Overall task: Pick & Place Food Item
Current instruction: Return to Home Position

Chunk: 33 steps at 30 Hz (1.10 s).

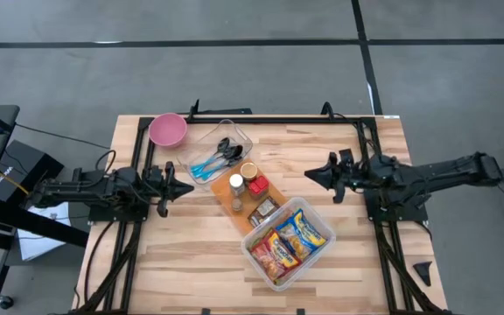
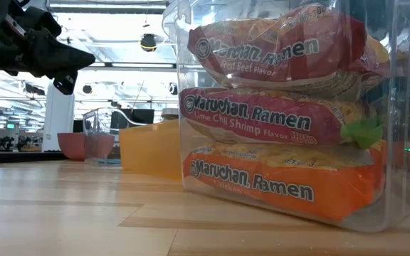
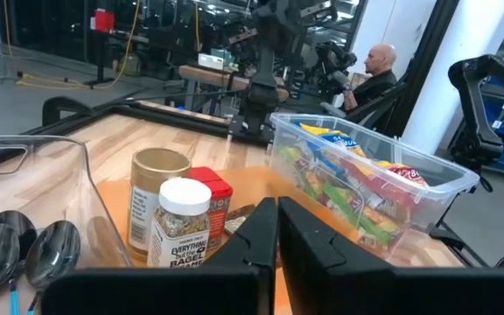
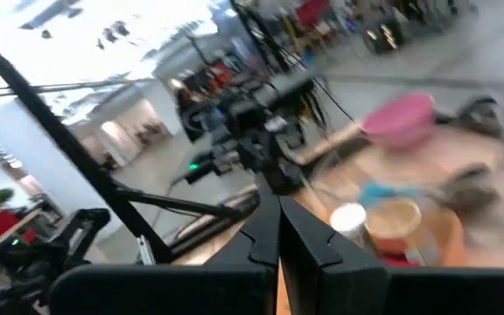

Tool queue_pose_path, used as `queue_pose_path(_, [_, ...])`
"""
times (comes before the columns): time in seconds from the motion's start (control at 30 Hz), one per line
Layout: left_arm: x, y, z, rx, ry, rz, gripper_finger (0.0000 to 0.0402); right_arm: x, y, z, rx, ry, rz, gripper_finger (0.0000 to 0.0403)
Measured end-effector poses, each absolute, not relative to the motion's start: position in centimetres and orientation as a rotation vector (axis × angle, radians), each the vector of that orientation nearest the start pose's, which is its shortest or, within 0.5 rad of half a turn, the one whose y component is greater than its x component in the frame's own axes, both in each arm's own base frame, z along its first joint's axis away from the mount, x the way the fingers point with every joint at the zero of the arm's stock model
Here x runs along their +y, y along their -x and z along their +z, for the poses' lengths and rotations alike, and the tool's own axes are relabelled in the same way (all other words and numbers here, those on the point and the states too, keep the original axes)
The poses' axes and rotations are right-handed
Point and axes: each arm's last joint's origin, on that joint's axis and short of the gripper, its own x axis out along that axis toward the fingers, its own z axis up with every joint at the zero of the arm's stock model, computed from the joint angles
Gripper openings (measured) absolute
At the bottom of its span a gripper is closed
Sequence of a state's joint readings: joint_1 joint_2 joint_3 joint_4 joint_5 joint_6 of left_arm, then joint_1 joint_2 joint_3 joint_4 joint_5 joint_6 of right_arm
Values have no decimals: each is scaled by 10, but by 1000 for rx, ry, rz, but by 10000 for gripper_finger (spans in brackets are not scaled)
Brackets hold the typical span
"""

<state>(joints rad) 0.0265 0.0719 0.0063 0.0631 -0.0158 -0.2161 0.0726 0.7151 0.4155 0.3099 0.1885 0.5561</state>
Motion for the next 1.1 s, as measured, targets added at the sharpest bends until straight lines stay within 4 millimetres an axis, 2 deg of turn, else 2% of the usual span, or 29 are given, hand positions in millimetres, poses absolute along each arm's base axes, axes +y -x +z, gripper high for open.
queue_pose_path(0.23, [3,-102,166,2,215,43,9,-6,-165,230,-89,-426,-37,0])
queue_pose_path(0.5, [3,-102,166,3,215,42,11,-15,-139,190,-111,-428,8,0])
queue_pose_path(0.73, [3,-103,166,5,215,42,12,-9,-122,183,-130,-377,111,0])
queue_pose_path(1.1, [3,-103,165,7,215,42,12,-6,-102,167,9,-278,81,0])
